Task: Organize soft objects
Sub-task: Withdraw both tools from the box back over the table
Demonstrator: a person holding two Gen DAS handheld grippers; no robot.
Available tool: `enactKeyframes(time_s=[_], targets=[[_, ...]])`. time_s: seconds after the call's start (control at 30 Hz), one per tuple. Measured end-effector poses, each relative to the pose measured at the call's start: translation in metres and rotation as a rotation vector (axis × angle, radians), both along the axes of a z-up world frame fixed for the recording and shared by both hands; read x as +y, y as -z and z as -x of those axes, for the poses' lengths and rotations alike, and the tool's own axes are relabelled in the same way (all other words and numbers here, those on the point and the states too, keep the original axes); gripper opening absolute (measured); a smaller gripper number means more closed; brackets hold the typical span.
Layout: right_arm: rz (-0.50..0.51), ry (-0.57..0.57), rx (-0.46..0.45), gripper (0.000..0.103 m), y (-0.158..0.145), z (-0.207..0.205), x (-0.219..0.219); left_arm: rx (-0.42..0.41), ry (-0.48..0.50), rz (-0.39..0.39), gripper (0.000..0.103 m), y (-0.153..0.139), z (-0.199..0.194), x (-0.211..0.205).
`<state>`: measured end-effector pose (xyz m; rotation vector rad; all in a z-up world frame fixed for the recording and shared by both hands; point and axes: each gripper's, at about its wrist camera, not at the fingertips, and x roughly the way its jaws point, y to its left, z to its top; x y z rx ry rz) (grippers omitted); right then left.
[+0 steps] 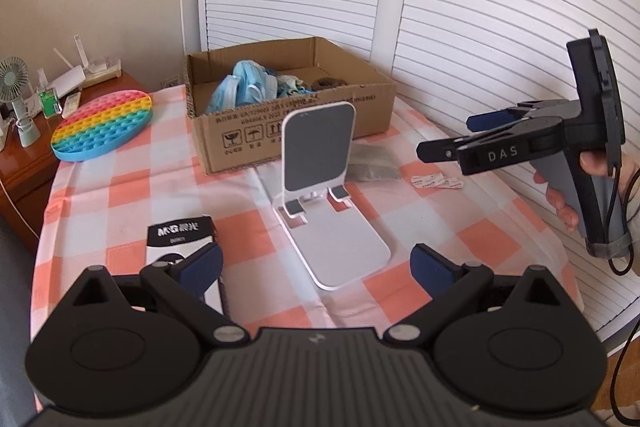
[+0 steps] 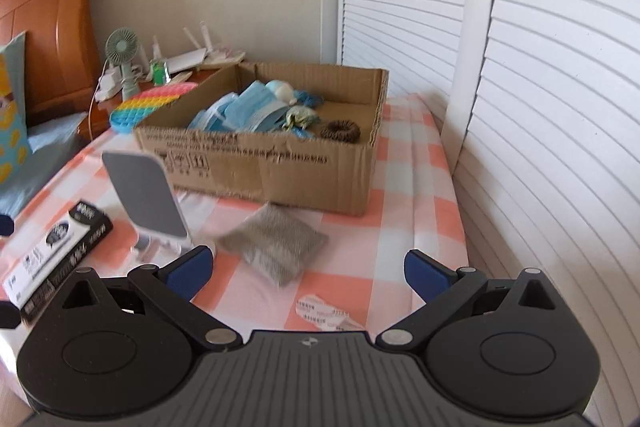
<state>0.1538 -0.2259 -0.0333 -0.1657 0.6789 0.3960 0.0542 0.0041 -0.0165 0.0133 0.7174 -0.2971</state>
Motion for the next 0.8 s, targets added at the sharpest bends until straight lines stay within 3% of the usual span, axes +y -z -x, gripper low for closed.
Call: enactKeyframes(time_s=[0.47,0.63,0.8], targets=[[0.092,-0.118,0.030,0.103,0.032,-0.009,0.003,0.052,0.068,-0.012,0.101,0.015,-0.011,-0.022],[0.116,-0.179,0.027,0.103,0.039,-0.026,0.013,0.085,0.129,0.029,0.101,0.024,-0.018,-0.029],[0.133,-0.253,0.021,0.095,0.045,-0.047,0.024,0.101,0.180,0.028,0.101,0.031,-0.024,-0.040]])
